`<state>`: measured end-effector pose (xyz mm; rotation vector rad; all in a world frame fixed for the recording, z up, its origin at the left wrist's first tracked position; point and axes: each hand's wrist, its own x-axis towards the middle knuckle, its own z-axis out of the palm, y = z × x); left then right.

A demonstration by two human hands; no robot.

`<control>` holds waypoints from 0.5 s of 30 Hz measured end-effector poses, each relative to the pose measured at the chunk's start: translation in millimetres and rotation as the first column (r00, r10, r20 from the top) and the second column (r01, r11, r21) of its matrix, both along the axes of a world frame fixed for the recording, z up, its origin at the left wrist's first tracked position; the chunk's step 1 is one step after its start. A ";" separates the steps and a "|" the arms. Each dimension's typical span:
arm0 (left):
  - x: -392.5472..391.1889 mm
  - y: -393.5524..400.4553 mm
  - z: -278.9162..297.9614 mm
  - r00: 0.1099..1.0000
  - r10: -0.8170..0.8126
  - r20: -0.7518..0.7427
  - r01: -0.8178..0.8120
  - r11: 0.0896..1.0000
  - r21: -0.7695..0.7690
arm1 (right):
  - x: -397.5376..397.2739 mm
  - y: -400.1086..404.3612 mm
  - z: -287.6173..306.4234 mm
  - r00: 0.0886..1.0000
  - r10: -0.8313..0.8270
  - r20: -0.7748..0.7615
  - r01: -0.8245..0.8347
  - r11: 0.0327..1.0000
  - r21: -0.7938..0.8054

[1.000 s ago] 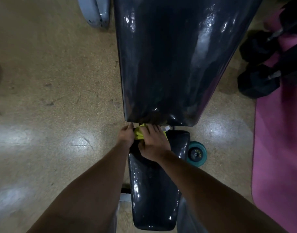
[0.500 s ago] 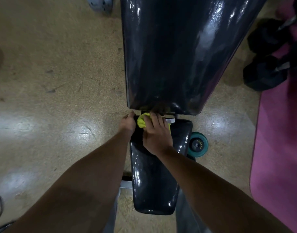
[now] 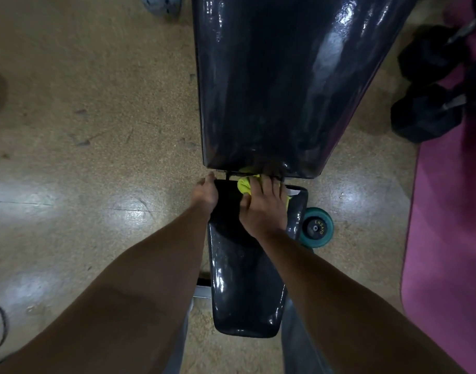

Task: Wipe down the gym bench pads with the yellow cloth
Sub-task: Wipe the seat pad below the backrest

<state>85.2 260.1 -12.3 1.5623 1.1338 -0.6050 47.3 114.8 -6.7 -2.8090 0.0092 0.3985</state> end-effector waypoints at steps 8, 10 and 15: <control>-0.9 0.4 -10.0 0.999 -0.010 0.034 0.008 0.998 0.062 | -1.4 -30.9 -8.0 0.996 0.082 0.045 -0.084 0.995 0.048; -1.8 -1.0 -13.8 0.999 -0.012 0.035 0.010 0.998 0.069 | 1.3 -38.8 -9.4 0.996 -0.084 0.025 0.083 0.996 0.025; -2.5 -3.1 -14.7 0.999 -0.027 0.029 0.024 0.995 0.096 | -17.0 -23.6 -2.1 0.999 -0.044 0.023 0.042 0.997 0.060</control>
